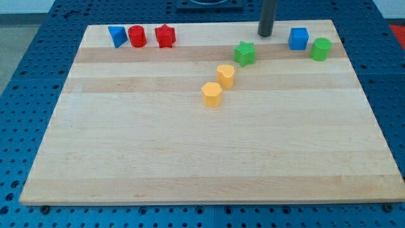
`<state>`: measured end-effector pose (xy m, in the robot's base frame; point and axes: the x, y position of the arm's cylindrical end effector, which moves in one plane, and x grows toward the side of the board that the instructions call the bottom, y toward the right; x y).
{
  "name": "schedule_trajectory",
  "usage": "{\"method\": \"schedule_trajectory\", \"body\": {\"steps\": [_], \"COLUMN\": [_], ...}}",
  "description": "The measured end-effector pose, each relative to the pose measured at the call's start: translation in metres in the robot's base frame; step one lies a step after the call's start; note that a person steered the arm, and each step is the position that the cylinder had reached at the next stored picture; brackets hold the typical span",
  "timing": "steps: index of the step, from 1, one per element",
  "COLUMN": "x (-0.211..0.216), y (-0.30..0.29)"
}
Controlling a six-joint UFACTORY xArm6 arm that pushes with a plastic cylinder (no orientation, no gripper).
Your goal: Point your arm to the top right
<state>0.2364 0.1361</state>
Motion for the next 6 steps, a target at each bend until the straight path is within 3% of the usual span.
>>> {"method": "schedule_trajectory", "body": {"steps": [2,3,5,6], "x": [-0.035,-0.037,0.0,0.013], "y": [0.021,0.071,0.159,0.162]}}
